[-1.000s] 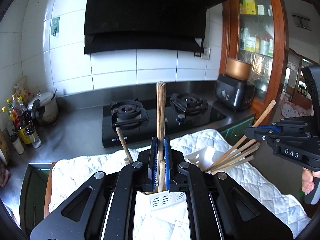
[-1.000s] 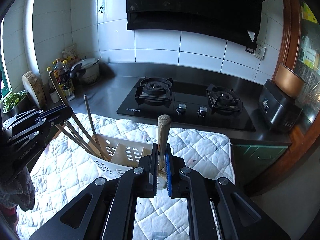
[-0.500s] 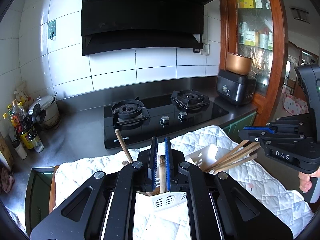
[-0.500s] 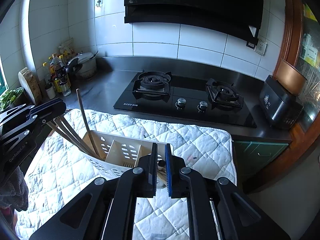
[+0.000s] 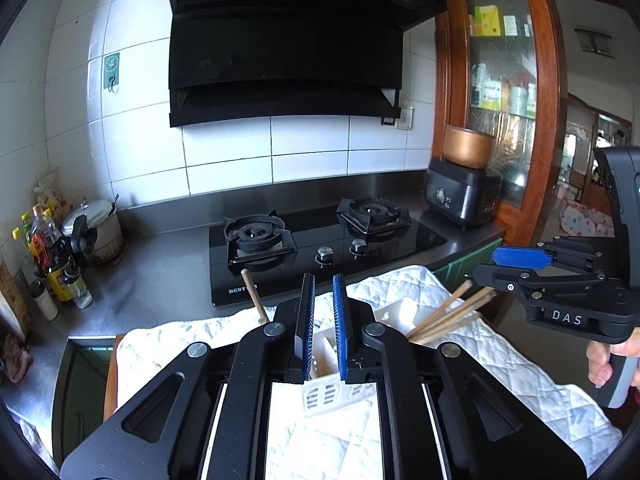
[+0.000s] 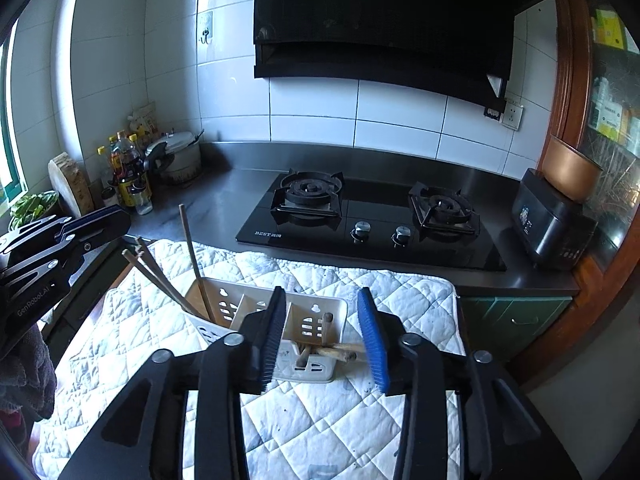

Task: Organize utensils

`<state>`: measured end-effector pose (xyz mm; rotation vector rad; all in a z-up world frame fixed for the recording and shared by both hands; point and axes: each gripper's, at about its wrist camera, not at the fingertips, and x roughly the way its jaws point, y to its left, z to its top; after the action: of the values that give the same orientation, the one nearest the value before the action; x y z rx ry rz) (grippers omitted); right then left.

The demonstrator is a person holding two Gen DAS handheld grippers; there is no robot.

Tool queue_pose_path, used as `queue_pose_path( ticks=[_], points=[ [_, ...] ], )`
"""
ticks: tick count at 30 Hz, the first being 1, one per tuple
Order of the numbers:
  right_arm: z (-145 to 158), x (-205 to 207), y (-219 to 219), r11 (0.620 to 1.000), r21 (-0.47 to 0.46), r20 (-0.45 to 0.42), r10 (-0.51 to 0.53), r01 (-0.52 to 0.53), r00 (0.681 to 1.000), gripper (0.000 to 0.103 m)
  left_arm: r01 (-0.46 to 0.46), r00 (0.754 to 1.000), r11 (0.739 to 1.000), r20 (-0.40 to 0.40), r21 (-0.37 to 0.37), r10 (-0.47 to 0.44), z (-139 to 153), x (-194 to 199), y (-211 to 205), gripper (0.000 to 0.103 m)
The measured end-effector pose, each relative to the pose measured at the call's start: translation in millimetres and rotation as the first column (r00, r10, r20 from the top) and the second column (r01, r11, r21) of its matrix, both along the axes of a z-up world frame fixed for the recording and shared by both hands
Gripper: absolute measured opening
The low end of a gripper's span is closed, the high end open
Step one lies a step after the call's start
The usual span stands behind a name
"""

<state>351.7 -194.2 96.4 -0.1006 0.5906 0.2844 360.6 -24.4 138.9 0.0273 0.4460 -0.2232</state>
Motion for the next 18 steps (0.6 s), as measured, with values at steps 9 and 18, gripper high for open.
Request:
queue_pose_path(
  ticks=[9,18],
  points=[
    [-10,-57,-11,0.999,0.006,0.026,-0.043,0.043,0.999,0.062,-0.003,1.0,0.998,-0.01,-0.068,0.003,-15,-59,23,0.043],
    [-47,-120,-11,0.998,0.018,0.053,-0.064,0.063,0.997,0.088,-0.032,0.999,0.996,-0.028,-0.081,0.03,-51,-120,38,0.058]
  ],
)
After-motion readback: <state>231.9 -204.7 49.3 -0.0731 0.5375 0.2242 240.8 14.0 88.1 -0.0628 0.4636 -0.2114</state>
